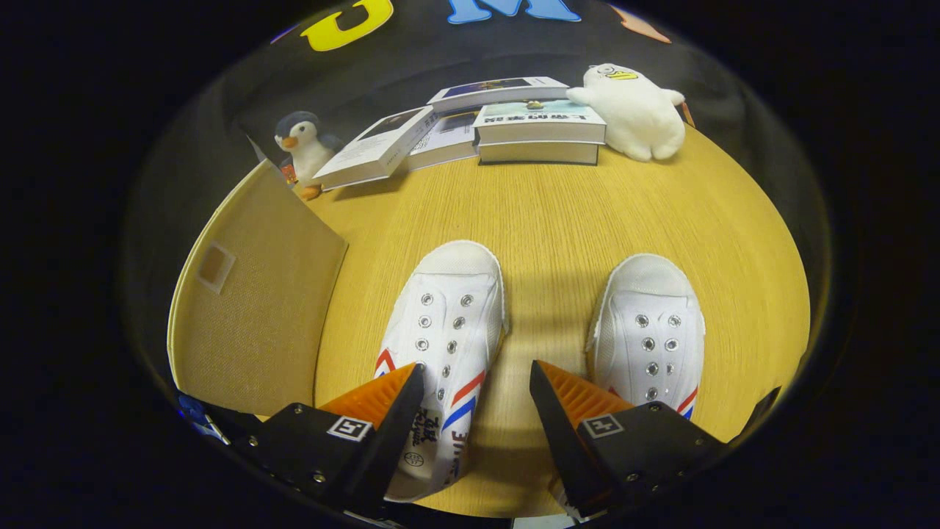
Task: Open the storage box then place both shoes into the box .Put the left shoe in first, then the right shoe, with the right side of both shoes facing outward in a uniform manner.
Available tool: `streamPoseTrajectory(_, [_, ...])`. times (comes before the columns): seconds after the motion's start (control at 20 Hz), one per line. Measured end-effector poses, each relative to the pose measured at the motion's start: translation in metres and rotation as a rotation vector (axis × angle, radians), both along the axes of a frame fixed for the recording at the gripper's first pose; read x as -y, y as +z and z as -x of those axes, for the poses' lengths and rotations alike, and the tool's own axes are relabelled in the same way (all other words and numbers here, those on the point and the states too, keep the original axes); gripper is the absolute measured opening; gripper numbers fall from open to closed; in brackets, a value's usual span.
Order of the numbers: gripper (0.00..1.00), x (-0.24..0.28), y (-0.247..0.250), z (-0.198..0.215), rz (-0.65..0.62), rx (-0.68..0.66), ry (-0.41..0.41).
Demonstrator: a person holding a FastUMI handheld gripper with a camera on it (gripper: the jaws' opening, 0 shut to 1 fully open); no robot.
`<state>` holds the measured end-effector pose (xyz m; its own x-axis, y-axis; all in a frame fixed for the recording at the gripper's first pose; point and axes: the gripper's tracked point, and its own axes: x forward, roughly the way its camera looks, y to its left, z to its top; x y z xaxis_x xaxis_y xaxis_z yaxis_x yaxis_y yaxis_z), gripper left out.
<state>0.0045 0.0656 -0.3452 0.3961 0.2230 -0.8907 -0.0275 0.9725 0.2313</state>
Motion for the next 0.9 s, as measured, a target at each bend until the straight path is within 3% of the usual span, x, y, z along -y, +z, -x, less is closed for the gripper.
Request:
streamPoseTrajectory(0.05, [0.78, 0.0, -0.002, 0.0, -0.013, -0.011, -0.013])
streamPoseTrajectory(0.2, [0.74, -0.01, -0.001, 0.002, -0.098, -0.04, -0.053])
streamPoseTrajectory(0.25, [0.53, -0.011, 0.0, 0.003, -0.11, -0.049, -0.073])
streamPoseTrajectory(0.4, [0.39, -0.01, 0.004, 0.005, -0.109, -0.067, -0.086])
streamPoseTrajectory(0.45, [0.38, 0.003, 0.004, 0.006, -0.062, -0.071, -0.127])
streamPoseTrajectory(0.5, [0.04, -0.001, -0.004, 0.004, -0.084, -0.103, -0.159])
streamPoseTrajectory(0.9, [0.04, -0.008, 0.037, 0.003, -0.139, -0.101, -0.189])
